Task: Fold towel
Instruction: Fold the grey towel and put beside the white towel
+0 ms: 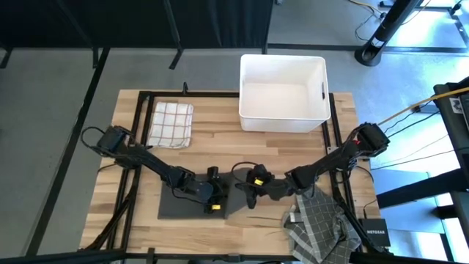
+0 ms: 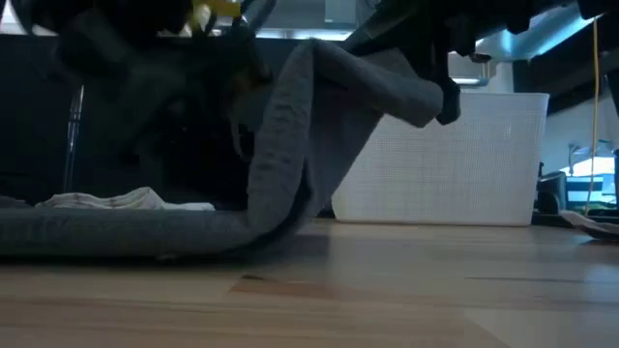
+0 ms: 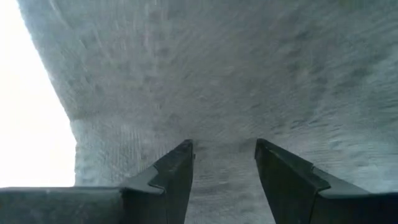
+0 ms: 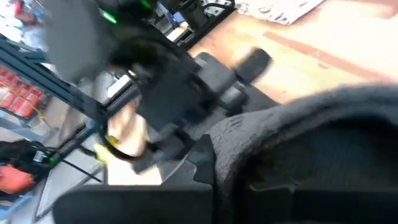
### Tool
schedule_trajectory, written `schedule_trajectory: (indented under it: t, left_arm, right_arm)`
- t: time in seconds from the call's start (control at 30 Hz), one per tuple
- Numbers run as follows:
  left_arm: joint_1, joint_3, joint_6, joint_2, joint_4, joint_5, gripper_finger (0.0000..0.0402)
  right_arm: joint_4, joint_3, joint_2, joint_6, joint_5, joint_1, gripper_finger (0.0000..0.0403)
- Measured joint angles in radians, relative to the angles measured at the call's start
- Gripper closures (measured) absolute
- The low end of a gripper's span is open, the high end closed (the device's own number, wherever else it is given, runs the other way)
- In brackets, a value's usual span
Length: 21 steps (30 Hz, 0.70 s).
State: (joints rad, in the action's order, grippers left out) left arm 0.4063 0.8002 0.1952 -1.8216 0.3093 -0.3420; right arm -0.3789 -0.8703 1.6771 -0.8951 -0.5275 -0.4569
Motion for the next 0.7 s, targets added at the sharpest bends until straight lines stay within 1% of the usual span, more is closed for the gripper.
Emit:
schedule_trajectory:
  t: [0.07,0.17,0.27,0.37,0.5,0.6,0.7]
  left_arm:
    - [0.008,0.024,0.017,0.058,-0.116,0.001,0.0235]
    - [0.031,0.035,0.093,0.148,-0.308,0.002,0.0235]
    - [0.061,0.016,0.197,0.192,-0.421,0.0,0.0235]
    - [0.085,-0.02,0.262,0.181,-0.428,-0.002,0.0235]
    - [0.091,-0.054,0.324,0.125,-0.383,-0.014,0.0235]
    - [0.083,-0.065,0.334,0.082,-0.295,-0.03,0.0235]
    - [0.079,-0.068,0.303,0.055,-0.207,-0.039,0.0235]
  right_arm:
    - [0.035,0.0,-0.02,0.008,0.007,0.0,0.0388]
    - [0.154,0.0,-0.075,0.006,0.011,-0.001,0.0386]
    - [0.27,0.0,-0.137,-0.003,0.025,-0.001,0.0391]
    - [0.339,0.0,-0.18,-0.028,0.038,-0.001,0.0391]
    - [0.357,0.0,-0.187,-0.069,0.05,-0.001,0.0386]
    - [0.299,0.0,-0.158,-0.077,0.048,-0.001,0.0386]
    - [0.171,0.0,-0.106,-0.063,0.053,0.012,0.0389]
